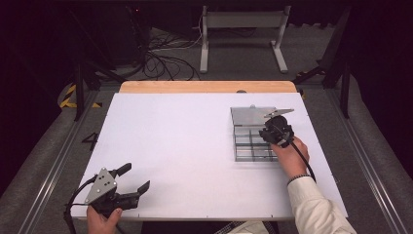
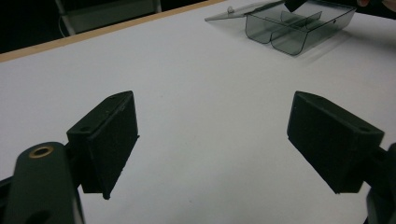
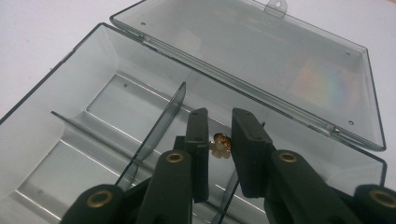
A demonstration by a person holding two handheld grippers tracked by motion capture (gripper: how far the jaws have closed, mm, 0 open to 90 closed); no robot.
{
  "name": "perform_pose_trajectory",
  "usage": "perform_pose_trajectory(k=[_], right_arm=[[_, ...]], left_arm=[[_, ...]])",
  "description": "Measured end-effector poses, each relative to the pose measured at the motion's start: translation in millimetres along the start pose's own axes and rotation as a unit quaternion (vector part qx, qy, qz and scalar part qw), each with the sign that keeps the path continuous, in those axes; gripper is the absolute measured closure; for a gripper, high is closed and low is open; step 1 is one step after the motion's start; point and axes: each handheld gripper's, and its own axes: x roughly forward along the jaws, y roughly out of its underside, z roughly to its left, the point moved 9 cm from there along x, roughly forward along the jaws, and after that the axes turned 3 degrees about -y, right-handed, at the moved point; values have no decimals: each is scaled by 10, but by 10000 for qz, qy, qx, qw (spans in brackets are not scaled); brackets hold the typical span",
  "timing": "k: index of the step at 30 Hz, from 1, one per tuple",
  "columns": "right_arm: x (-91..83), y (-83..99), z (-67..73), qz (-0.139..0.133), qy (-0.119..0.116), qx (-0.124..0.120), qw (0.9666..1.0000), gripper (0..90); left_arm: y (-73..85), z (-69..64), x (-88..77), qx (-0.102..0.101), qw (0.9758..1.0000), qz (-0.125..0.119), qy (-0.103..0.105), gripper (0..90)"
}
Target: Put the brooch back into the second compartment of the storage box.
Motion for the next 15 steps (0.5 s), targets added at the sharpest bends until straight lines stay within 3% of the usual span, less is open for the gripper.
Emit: perform_pose_trajectory(k=[8,15], right_arm=[[-22,-16,7,-84,-59,15,9999,669],[-141,-75,60,-351,-172,-67,9992,485]], left_arm=[[-1,5,-1,57,10000,10,2,168],[-3,3,0,60,10000,7,5,168]])
